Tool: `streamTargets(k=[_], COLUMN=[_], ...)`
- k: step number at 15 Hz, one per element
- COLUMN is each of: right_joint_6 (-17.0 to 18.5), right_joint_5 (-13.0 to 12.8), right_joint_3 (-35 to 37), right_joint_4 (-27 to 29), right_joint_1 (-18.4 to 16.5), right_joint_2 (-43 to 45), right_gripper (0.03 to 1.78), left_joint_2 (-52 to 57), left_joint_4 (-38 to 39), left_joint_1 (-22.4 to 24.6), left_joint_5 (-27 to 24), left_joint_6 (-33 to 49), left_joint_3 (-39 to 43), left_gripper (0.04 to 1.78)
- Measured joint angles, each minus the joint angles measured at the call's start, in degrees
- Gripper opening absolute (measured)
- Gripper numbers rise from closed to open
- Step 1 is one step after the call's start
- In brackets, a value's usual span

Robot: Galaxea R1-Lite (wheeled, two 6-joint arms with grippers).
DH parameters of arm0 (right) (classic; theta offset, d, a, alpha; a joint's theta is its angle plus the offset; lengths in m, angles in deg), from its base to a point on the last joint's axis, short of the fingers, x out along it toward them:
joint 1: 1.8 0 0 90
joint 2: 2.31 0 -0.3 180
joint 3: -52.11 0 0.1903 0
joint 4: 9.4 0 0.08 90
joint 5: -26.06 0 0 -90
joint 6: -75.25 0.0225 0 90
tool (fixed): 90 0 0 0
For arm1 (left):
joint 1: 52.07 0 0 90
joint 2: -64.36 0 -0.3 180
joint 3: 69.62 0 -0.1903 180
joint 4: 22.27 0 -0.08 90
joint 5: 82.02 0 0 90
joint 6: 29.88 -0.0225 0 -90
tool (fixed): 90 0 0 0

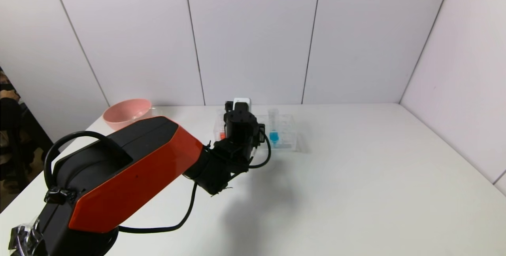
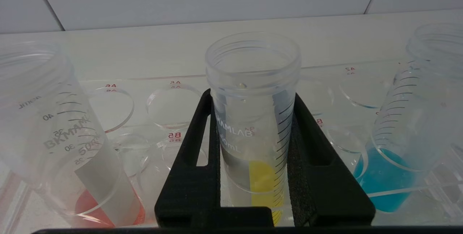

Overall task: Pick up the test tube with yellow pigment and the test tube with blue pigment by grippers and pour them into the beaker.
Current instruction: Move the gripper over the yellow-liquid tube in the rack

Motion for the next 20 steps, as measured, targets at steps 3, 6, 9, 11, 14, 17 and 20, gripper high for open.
streamTargets(k=[3,6,9,11,14,17,20], right_joint_6=[0.0,0.0,0.0,0.0,0.0,0.0,0.0], right_joint_5=[0.0,0.0,0.0,0.0,0.0,0.0,0.0], right_joint_3=[0.0,0.0,0.0,0.0,0.0,0.0,0.0], right_joint_4=[0.0,0.0,0.0,0.0,0.0,0.0,0.0], right_joint_1=[0.0,0.0,0.0,0.1,0.0,0.0,0.0], right_joint_2=[0.0,0.0,0.0,0.0,0.0,0.0,0.0], right_gripper=[1.71,1.71,1.71,1.71,1.71,1.71,1.71], left_joint_2=[0.0,0.0,0.0,0.1,0.4,1.4,2.7], left_joint_4=[0.0,0.0,-0.1,-0.1,-0.3,-1.4,-1.8], left_joint_1=[0.0,0.0,0.0,0.0,0.0,0.0,0.0], left_joint_5=[0.0,0.0,0.0,0.0,0.0,0.0,0.0], left_joint_6=[0.0,-0.1,-0.1,0.0,0.0,-0.8,-1.7], left_joint_3=[0.0,0.0,0.0,0.0,0.2,0.1,0.2], left_gripper=[0.52,0.52,0.52,0.52,0.52,0.52,0.52])
